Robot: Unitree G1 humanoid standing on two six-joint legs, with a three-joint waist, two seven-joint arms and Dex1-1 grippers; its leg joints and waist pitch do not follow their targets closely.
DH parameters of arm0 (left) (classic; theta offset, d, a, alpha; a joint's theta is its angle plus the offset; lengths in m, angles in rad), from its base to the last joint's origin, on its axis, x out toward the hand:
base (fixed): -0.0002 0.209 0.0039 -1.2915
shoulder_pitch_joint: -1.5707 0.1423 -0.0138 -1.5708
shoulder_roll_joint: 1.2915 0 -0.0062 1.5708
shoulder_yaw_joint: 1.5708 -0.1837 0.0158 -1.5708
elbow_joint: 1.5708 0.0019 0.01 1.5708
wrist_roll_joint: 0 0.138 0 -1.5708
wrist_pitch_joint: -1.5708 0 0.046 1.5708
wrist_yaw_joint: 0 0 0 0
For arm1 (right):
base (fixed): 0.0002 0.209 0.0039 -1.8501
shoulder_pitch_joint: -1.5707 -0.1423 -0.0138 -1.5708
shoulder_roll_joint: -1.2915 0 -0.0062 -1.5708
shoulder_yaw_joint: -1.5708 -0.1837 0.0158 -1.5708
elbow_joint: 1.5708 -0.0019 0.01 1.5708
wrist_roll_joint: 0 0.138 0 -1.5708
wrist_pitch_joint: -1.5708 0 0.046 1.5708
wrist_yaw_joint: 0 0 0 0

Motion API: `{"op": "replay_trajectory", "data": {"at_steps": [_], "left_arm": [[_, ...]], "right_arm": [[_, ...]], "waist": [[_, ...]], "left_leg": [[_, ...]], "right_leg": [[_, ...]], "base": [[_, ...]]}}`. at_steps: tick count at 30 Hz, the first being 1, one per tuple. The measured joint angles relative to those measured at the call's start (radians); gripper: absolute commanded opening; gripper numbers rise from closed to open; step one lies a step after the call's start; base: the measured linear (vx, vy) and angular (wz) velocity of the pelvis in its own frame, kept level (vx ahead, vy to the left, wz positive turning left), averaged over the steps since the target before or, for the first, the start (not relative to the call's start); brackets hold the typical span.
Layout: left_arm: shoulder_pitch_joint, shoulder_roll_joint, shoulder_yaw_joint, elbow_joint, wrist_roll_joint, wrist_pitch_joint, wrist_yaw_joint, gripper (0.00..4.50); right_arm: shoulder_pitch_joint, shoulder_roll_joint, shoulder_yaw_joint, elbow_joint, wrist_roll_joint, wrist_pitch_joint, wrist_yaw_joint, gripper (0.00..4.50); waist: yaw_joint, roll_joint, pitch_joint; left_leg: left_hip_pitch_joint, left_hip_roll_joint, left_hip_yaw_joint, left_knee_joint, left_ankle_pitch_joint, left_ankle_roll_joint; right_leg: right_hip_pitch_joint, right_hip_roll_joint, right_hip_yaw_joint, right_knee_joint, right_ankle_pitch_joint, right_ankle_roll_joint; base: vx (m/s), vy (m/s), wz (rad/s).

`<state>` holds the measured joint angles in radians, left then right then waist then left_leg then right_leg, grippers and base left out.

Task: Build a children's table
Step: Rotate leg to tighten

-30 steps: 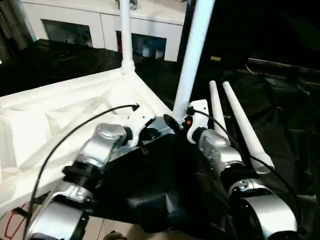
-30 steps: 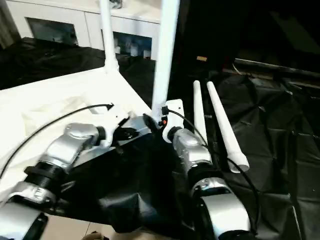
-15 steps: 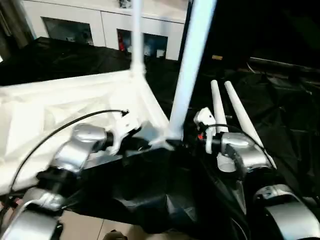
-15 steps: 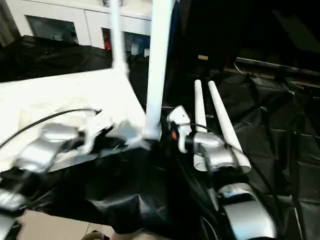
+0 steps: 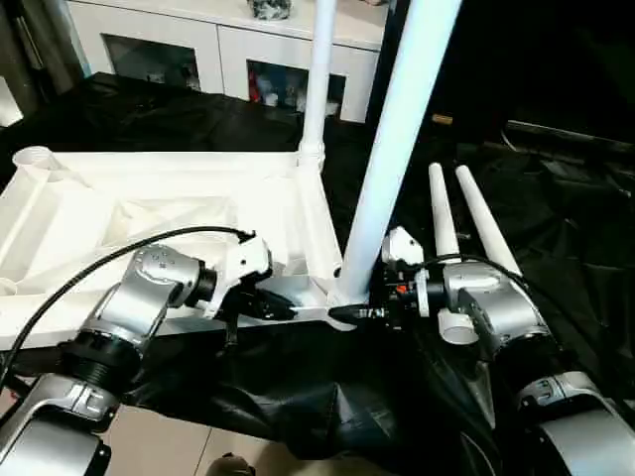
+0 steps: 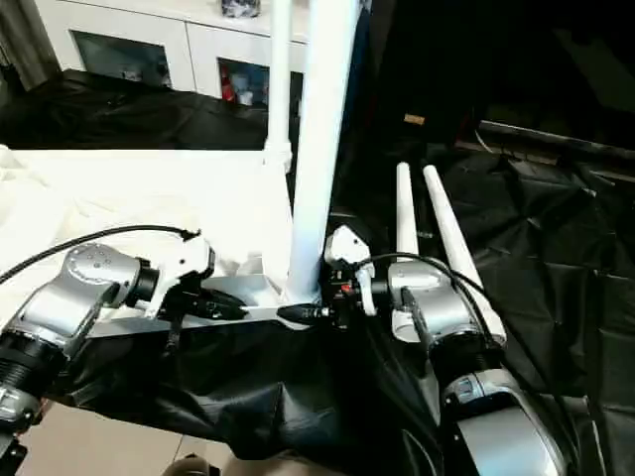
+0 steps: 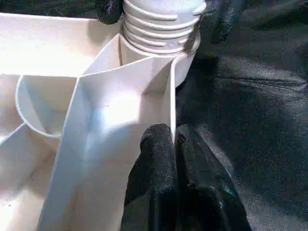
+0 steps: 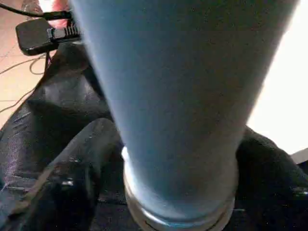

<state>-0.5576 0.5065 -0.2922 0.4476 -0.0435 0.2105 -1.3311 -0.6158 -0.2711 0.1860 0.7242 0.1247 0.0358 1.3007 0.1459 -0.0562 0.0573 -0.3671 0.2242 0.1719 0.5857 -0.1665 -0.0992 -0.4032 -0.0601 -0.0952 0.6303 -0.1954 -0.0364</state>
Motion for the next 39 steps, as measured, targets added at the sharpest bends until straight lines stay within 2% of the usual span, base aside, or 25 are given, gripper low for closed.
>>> {"op": "replay_trajectory", "data": {"at_steps": [3, 8, 12, 14, 17, 22, 24, 30, 32, 35, 39], "left_arm": [[0.002, 0.0, 0.0, 0.0, 0.0, 0.0, -0.007, 0.0], [0.011, -0.014, 0.001, 0.0, -0.001, 0.006, 0.011, 0.0], [-0.003, -0.071, 0.026, 0.03, 0.026, 0.036, 0.16, 0.0], [-0.011, -0.098, 0.034, 0.042, 0.038, 0.054, 0.215, 0.0], [-0.07, -0.182, 0.054, 0.12, 0.07, 0.1, 0.367, 0.0], [-0.088, -0.245, 0.062, 0.13, 0.078, 0.155, 0.478, 0.0], [-0.089, -0.251, 0.061, 0.127, 0.079, 0.159, 0.486, 0.0], [-0.085, -0.243, 0.061, 0.114, 0.082, 0.156, 0.477, 0.0], [-0.075, -0.228, 0.059, 0.096, 0.082, 0.154, 0.459, 0.0], [-0.055, -0.2, 0.058, 0.068, 0.079, 0.139, 0.42, 0.0], [-0.02, -0.152, 0.044, 0.018, 0.063, 0.105, 0.314, 0.0]], "right_arm": [[0.005, 0.0, 0.0, -0.01, 0.0, 0.008, 0.0, 3.14], [0.026, 0.023, -0.012, -0.017, 0.006, 0.037, -0.034, 2.83], [0.003, 0.094, -0.086, 0.063, 0.0, 0.04, -0.272, 2.76], [-0.016, 0.121, -0.106, 0.096, -0.001, 0.041, -0.369, 2.75], [-0.068, 0.213, -0.189, 0.184, 0.001, 0.04, -0.656, 2.75], [-0.097, 0.264, -0.225, 0.246, -0.002, -0.014, -0.844, 2.75], [-0.102, 0.267, -0.233, 0.261, 0.0, -0.028, -0.85, 3.3], [-0.115, 0.267, -0.236, 0.271, -0.002, -0.029, -0.813, 3.79], [-0.115, 0.254, -0.217, 0.271, -0.018, -0.046, -0.774, 3.96], [-0.108, 0.221, -0.179, 0.269, -0.041, -0.071, -0.674, 3.96], [-0.078, 0.164, -0.138, 0.23, -0.044, -0.087, -0.483, 3.96]], "waist": [[0.001, 0.0, 0.0], [-0.001, 0.0, 0.0], [-0.01, -0.001, -0.001], [-0.018, -0.001, -0.001], [-0.028, -0.001, 0.0], [-0.027, 0.0, -0.001], [-0.027, 0.001, -0.001], [-0.031, 0.001, -0.001], [-0.032, 0.001, -0.001], [-0.036, 0.0, -0.001], [-0.033, 0.001, -0.001]], "left_leg": [[0.0, 0.0, 0.0, 0.0, 0.0, 0.0], [0.001, 0.0, 0.0, 0.0, 0.0, 0.0], [0.005, 0.0, 0.0, 0.0, 0.0, -0.001], [0.008, 0.0, 0.0, -0.001, 0.0, -0.001], [0.011, -0.001, 0.0, -0.003, 0.0, -0.001], [0.011, -0.001, 0.0, -0.004, 0.0, -0.001], [0.011, -0.001, 0.0, -0.004, 0.0, -0.001], [0.01, -0.001, 0.0, -0.005, 0.0, -0.001], [0.009, -0.001, 0.0, -0.005, 0.0, -0.001], [0.008, -0.001, 0.0, -0.005, 0.0, -0.001], [0.007, -0.001, 0.0, -0.006, 0.0, -0.001]], "right_leg": [[0.0, 0.0, 0.0, 0.0, 0.0, 0.0], [0.0, 0.0, 0.0, 0.0, 0.0, 0.0], [0.002, 0.0, 0.0, 0.001, 0.001, 0.001], [0.004, 0.0, 0.0, 0.0, 0.001, 0.002], [0.006, 0.0, 0.0, 0.0, 0.001, 0.003], [0.006, 0.0, 0.0, -0.001, 0.001, 0.003], [0.007, -0.001, 0.001, -0.001, 0.001, 0.003], [0.005, 0.0, 0.001, -0.001, 0.003, 0.0], [0.005, 0.0, 0.001, -0.001, 0.003, 0.0], [0.004, 0.0, 0.001, -0.001, 0.002, 0.0], [0.003, 0.0, 0.001, -0.001, 0.0, 0.0]], "base": [[0.0, 0.0, 0.0], [0.0, 0.0, 0.0], [0.0, 0.0, 0.0], [0.0, 0.0, 0.0], [0.0, 0.0, 0.0], [0.0, 0.0, 0.0], [0.0, 0.0, 0.0], [0.0, 0.0, 0.0], [0.0, 0.0, 0.0], [0.0, 0.0, 0.0], [0.0, 0.0, 0.0]]}}
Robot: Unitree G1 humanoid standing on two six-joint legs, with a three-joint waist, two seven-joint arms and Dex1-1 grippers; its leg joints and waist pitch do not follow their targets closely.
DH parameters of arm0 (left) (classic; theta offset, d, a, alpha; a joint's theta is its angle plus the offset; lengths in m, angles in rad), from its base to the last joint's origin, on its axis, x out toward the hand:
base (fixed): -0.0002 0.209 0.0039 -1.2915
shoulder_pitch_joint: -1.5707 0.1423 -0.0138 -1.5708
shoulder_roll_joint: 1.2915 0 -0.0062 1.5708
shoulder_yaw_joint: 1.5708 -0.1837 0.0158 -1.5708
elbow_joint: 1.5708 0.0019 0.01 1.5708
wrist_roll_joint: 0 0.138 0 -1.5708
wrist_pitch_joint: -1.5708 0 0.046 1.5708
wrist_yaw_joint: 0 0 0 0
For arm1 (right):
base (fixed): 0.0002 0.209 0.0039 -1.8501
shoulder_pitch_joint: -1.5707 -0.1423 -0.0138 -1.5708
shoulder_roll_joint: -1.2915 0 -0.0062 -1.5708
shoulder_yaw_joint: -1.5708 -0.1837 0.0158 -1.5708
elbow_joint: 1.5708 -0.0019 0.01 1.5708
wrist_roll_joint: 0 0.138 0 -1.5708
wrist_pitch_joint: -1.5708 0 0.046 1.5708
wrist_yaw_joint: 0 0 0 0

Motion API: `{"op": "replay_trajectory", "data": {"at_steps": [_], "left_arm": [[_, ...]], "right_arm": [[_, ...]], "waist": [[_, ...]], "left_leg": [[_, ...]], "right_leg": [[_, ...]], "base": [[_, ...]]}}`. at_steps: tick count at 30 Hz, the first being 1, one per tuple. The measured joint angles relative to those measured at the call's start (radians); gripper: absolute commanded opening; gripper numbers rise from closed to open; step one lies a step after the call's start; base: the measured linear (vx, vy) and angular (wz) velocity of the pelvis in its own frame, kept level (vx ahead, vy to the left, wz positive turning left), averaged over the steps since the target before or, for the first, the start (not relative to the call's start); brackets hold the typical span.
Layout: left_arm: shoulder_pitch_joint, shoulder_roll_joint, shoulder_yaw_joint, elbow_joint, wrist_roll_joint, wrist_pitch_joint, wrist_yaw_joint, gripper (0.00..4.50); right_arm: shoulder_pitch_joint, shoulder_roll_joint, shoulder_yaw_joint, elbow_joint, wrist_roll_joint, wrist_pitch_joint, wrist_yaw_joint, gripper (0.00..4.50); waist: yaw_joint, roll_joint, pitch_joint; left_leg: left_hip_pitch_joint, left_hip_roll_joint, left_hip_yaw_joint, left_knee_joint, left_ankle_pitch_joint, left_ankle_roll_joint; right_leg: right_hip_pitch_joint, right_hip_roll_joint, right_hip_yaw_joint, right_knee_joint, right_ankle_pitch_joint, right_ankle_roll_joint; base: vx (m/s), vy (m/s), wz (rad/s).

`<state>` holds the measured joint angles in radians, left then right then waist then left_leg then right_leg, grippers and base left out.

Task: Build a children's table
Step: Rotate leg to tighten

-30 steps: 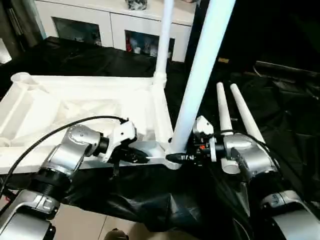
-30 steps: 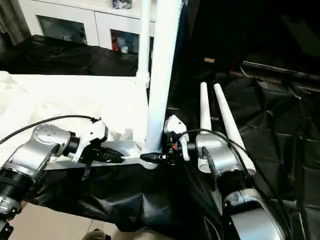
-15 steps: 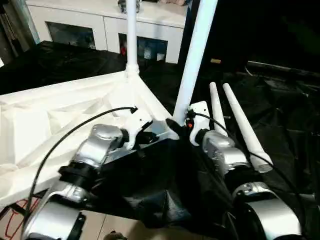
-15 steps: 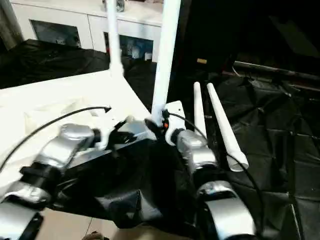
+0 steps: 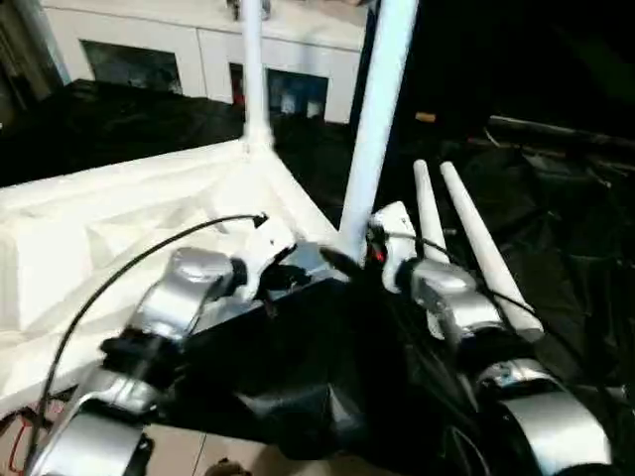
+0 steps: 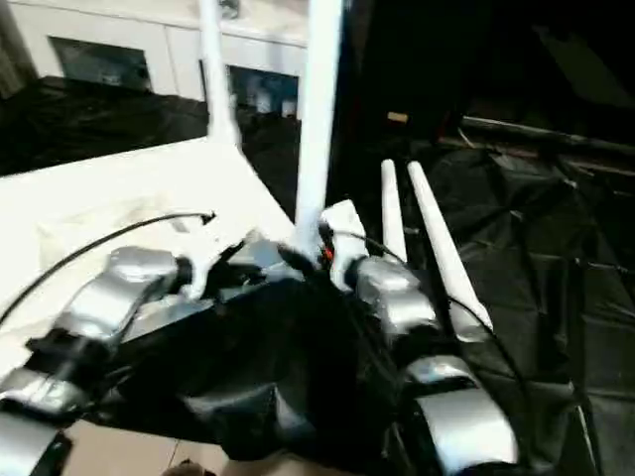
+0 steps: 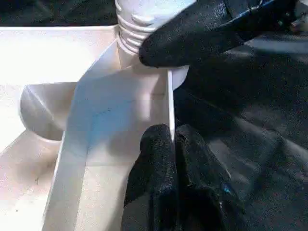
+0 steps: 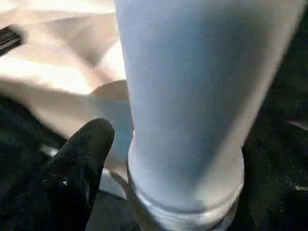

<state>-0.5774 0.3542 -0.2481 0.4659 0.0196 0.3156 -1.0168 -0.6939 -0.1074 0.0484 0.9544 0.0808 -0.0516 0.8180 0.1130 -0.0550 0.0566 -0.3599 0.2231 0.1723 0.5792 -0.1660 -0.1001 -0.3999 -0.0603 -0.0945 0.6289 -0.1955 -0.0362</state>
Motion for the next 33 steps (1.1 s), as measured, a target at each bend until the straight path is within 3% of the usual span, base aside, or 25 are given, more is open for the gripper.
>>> {"op": "replay_trajectory", "data": {"at_steps": [13, 14, 17, 18, 26, 30, 33], "left_arm": [[0.033, 0.117, -0.028, -0.05, -0.046, -0.053, -0.232, 0.0], [0.034, 0.123, -0.029, -0.051, -0.047, -0.057, -0.244, 0.0], [0.034, 0.145, -0.035, -0.053, -0.057, -0.058, -0.278, 0.0], [0.035, 0.148, -0.035, -0.053, -0.058, -0.059, -0.285, 0.0], [0.037, 0.134, -0.036, -0.051, -0.058, -0.06, -0.279, 0.0], [0.028, 0.097, -0.022, -0.023, -0.043, -0.055, -0.183, 0.0], [0.003, 0.043, -0.004, 0.016, -0.024, -0.027, -0.082, 0.0]], "right_arm": [[0.027, -0.11, 0.082, -0.099, 0.029, 0.043, 0.417, 3.96], [0.03, -0.113, 0.085, -0.109, 0.03, 0.048, 0.435, 3.65], [0.033, -0.113, 0.095, -0.126, 0.031, 0.063, 0.462, 3.65], [0.033, -0.113, 0.098, -0.128, 0.031, 0.064, 0.468, 3.42], [0.055, -0.104, 0.095, -0.148, 0.035, 0.079, 0.451, 2.79], [0.05, -0.061, 0.04, -0.111, 0.035, 0.092, 0.29, 2.7], [0.015, -0.018, -0.002, -0.053, 0.03, 0.092, 0.105, 2.69]], "waist": [[0.011, 0.0, 0.0], [0.012, 0.0, 0.0], [0.014, 0.0, 0.0], [0.016, 0.0, 0.0], [0.028, 0.0, 0.0], [0.024, -0.001, 0.0], [0.013, -0.001, 0.0]], "left_leg": [[-0.006, 0.001, 0.0, 0.003, 0.0, 0.0], [-0.006, 0.001, 0.0, 0.003, 0.0, 0.0], [-0.006, 0.001, 0.0, 0.004, 0.0, 0.0], [-0.006, 0.001, 0.0, 0.004, 0.0, 0.0], [-0.006, 0.001, 0.0, 0.005, 0.0, 0.0], [-0.004, 0.001, 0.0, 0.005, 0.0, 0.0], [-0.003, 0.001, 0.0, 0.005, 0.0, 0.0]], "right_leg": [[-0.002, 0.0, -0.001, 0.0, 0.0, 0.0], [-0.003, 0.0, -0.001, 0.0, 0.0, 0.0], [-0.003, 0.0, -0.001, 0.0, 0.0, 0.0], [-0.003, 0.0, -0.001, 0.0, 0.0, 0.0], [-0.003, 0.0, -0.001, 0.0, 0.0, 0.0], [-0.002, 0.0, 0.0, 0.002, 0.001, -0.001], [-0.002, 0.0, 0.0, 0.002, 0.002, -0.001]], "base": [[0.0, 0.0, 0.0], [0.0, 0.0, 0.0], [0.0, 0.0, 0.0], [0.0, 0.0, 0.0], [0.0, 0.0, 0.0], [0.0, 0.0, 0.0], [0.0, 0.0, 0.0]]}}
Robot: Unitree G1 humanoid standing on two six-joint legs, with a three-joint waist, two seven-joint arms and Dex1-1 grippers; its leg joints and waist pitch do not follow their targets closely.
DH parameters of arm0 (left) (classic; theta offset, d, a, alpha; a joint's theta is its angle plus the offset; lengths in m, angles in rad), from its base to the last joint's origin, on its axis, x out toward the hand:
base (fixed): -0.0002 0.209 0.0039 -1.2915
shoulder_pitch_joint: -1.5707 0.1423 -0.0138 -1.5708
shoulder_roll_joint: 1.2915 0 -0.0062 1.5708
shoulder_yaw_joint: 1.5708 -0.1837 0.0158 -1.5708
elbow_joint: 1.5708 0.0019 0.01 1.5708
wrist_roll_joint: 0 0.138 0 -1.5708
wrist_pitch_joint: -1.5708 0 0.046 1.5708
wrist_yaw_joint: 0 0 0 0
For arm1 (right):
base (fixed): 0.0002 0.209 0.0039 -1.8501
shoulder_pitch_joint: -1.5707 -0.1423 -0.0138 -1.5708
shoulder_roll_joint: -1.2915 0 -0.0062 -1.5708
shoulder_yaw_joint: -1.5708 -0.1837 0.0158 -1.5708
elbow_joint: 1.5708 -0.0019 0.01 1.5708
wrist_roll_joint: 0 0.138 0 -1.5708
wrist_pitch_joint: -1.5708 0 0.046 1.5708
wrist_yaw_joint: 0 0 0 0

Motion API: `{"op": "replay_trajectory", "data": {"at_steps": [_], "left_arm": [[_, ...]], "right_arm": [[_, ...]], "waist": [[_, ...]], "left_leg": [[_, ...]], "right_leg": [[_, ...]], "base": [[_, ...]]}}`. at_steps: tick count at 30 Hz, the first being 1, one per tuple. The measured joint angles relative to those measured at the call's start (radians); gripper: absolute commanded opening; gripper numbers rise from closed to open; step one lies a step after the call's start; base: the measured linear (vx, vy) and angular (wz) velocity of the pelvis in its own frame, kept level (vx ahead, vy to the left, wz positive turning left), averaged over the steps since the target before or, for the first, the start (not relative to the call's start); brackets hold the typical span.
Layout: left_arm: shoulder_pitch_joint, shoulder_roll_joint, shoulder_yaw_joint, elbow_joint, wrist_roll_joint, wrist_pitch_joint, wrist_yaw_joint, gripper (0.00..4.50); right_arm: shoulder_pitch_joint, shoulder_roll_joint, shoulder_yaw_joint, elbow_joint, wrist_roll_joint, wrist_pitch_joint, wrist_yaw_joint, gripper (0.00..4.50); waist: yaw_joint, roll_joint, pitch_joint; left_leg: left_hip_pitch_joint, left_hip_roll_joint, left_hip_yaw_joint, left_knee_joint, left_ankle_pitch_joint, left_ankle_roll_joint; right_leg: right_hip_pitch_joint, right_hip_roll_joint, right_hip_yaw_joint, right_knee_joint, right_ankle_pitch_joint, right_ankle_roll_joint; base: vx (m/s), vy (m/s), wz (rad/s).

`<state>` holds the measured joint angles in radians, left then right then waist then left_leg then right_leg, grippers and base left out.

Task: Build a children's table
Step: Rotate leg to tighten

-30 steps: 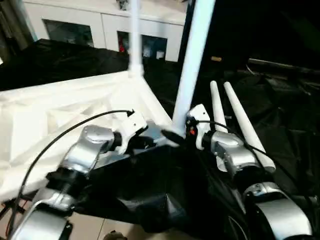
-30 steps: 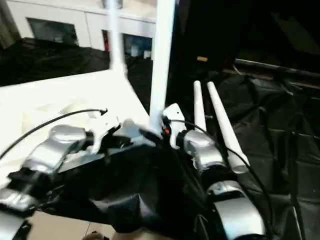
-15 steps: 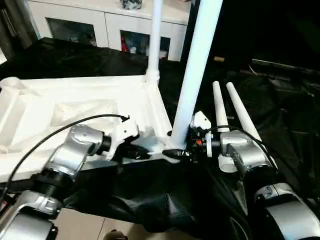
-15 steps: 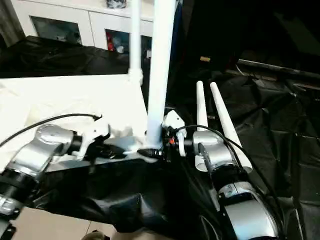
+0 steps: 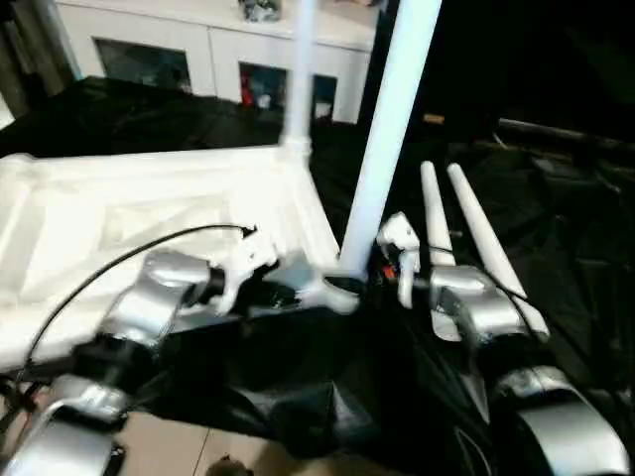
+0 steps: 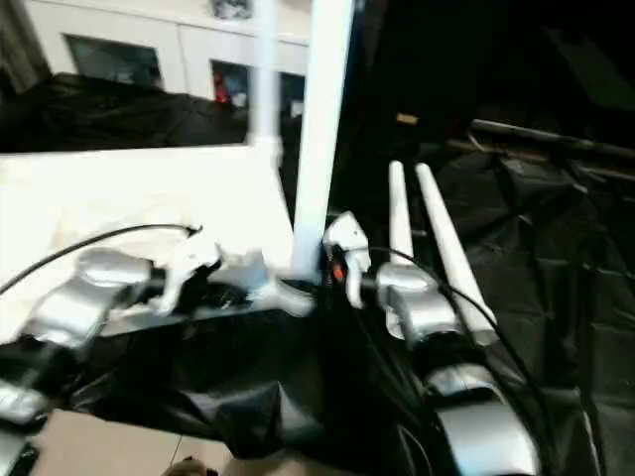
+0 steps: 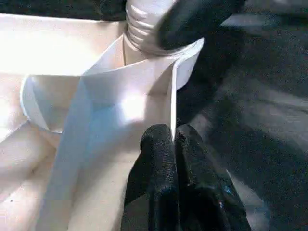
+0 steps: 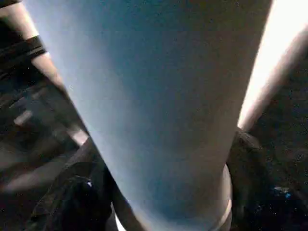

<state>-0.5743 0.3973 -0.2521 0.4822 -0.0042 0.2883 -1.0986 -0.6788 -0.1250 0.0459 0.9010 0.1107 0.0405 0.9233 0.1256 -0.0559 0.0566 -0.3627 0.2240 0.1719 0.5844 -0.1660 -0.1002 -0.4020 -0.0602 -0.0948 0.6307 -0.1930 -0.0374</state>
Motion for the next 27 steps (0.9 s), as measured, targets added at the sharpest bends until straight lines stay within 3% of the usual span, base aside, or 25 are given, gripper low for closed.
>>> {"op": "replay_trajectory", "data": {"at_steps": [6, 9, 11, 17, 27], "left_arm": [[-0.071, -0.129, 0.028, 0.093, 0.038, 0.073, 0.219, 0.0], [-0.075, -0.149, 0.028, 0.094, 0.04, 0.083, 0.254, 0.0], [-0.075, -0.152, 0.028, 0.094, 0.041, 0.081, 0.258, 0.0], [-0.071, -0.139, 0.029, 0.083, 0.044, 0.072, 0.246, 0.0], [-0.006, -0.023, 0.014, -0.003, 0.007, 0.01, 0.028, 0.0]], "right_arm": [[-0.066, 0.112, -0.092, 0.105, -0.003, -0.014, -0.437, 2.68], [-0.07, 0.126, -0.097, 0.126, -0.004, -0.053, -0.505, 2.68], [-0.07, 0.128, -0.104, 0.132, -0.004, -0.067, -0.509, 3.24], [-0.07, 0.12, -0.113, 0.133, -0.004, -0.08, -0.431, 3.82], [-0.01, -0.005, -0.002, 0.048, -0.011, -0.11, -0.003, 3.82]], "waist": [[-0.006, 0.001, 0.0], [-0.005, 0.002, 0.0], [-0.003, 0.004, -0.001], [-0.01, 0.005, 0.0], [-0.012, 0.005, 0.0]], "left_leg": [[0.003, -0.001, 0.0, -0.003, 0.0, 0.0], [0.003, -0.001, 0.0, -0.003, 0.0, 0.0], [0.002, -0.001, 0.0, -0.003, 0.0, 0.0], [0.001, -0.001, 0.0, -0.004, 0.0, 0.0], [-0.003, -0.001, 0.0, -0.004, 0.0, 0.0]], "right_leg": [[0.002, -0.001, 0.0, -0.001, -0.001, 0.004], [0.003, -0.001, 0.0, -0.001, -0.002, 0.004], [0.003, -0.001, 0.0, -0.001, -0.001, 0.003], [0.002, -0.001, 0.0, -0.001, 0.0, 0.001], [-0.002, 0.0, 0.0, -0.002, -0.002, 0.001]], "base": [[0.0, 0.0, 0.0], [0.0, 0.0, 0.0], [0.0, 0.0, 0.0], [0.0, 0.0, 0.0], [0.0, 0.0, 0.0]]}}
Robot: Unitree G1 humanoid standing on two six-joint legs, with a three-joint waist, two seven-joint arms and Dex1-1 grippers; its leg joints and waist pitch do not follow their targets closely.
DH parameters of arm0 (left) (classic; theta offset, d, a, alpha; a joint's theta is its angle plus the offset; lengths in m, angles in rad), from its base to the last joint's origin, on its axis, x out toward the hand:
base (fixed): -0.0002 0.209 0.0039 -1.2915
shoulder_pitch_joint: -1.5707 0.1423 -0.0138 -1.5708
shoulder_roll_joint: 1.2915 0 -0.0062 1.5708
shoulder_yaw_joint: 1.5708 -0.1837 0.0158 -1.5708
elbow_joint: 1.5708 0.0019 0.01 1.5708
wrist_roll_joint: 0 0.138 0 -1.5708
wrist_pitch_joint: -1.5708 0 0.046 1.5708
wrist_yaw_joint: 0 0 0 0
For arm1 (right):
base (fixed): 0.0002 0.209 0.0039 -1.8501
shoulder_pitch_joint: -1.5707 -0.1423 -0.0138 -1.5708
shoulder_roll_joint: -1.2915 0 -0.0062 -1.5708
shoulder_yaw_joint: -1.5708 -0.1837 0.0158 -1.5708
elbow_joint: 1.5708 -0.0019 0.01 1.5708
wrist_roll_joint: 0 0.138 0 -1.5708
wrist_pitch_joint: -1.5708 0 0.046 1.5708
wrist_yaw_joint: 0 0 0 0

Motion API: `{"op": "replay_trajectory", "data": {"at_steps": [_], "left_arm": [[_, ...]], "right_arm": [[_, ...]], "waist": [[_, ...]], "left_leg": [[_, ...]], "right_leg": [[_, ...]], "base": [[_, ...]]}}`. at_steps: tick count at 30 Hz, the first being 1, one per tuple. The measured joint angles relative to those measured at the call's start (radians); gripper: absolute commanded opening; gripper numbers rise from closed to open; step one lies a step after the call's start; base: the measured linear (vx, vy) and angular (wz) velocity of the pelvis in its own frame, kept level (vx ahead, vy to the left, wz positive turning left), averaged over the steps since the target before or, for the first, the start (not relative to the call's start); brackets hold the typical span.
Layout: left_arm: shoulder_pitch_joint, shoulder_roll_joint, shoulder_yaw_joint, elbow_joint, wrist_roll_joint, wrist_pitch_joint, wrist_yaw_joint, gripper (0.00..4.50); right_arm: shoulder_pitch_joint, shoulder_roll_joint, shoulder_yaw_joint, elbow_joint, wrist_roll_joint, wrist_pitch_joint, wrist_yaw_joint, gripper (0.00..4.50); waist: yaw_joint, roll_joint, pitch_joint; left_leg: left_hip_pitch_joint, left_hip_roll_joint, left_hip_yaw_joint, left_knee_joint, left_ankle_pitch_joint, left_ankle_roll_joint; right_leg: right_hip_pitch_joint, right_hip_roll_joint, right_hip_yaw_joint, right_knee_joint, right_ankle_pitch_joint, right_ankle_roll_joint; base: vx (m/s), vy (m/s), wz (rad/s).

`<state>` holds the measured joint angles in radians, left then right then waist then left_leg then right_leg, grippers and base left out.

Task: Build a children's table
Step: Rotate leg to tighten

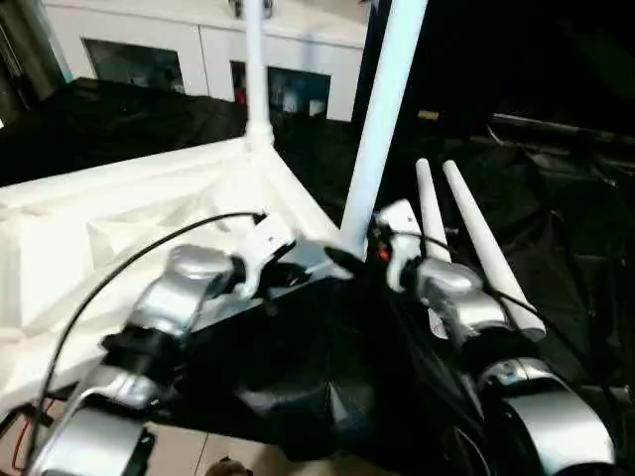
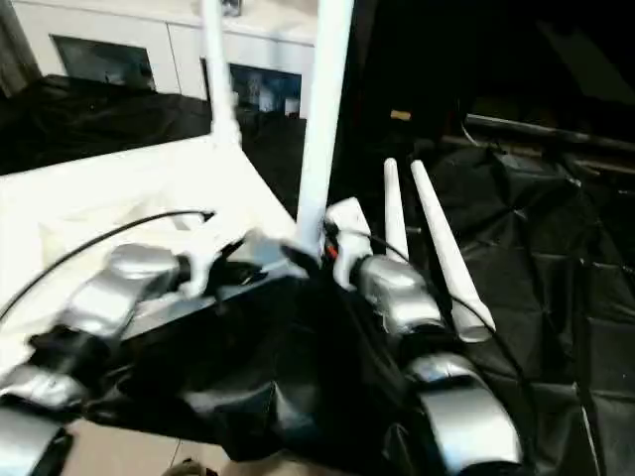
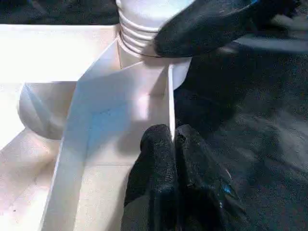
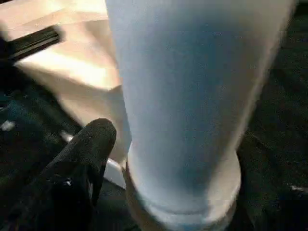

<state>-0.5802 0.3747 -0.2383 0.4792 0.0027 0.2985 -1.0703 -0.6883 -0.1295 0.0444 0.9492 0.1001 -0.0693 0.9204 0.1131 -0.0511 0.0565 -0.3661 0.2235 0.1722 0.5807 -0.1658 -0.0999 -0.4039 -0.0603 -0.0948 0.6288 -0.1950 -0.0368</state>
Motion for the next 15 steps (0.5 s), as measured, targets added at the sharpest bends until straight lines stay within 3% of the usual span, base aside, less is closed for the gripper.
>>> {"op": "replay_trajectory", "data": {"at_steps": [9, 15], "left_arm": [[0.038, 0.081, -0.025, -0.057, -0.031, -0.025, -0.176, 0.0], [0.045, 0.095, -0.034, -0.064, -0.045, -0.034, -0.204, 0.0]], "right_arm": [[0.044, -0.08, 0.092, -0.12, -0.007, 0.035, 0.296, 3.82], [0.06, -0.092, 0.102, -0.152, 0.004, 0.062, 0.337, 3.29]], "waist": [[0.013, -0.002, 0.001], [0.021, -0.002, 0.001]], "left_leg": [[-0.001, 0.0, 0.0, 0.002, 0.0, 0.0], [-0.001, 0.0, 0.0, 0.003, 0.0, 0.0]], "right_leg": [[0.0, 0.0, 0.0, 0.0, 0.0, 0.0], [0.0, 0.0, 0.0, 0.001, 0.0, 0.0]], "base": [[0.0, 0.0, 0.0], [0.0, 0.0, 0.0]]}}
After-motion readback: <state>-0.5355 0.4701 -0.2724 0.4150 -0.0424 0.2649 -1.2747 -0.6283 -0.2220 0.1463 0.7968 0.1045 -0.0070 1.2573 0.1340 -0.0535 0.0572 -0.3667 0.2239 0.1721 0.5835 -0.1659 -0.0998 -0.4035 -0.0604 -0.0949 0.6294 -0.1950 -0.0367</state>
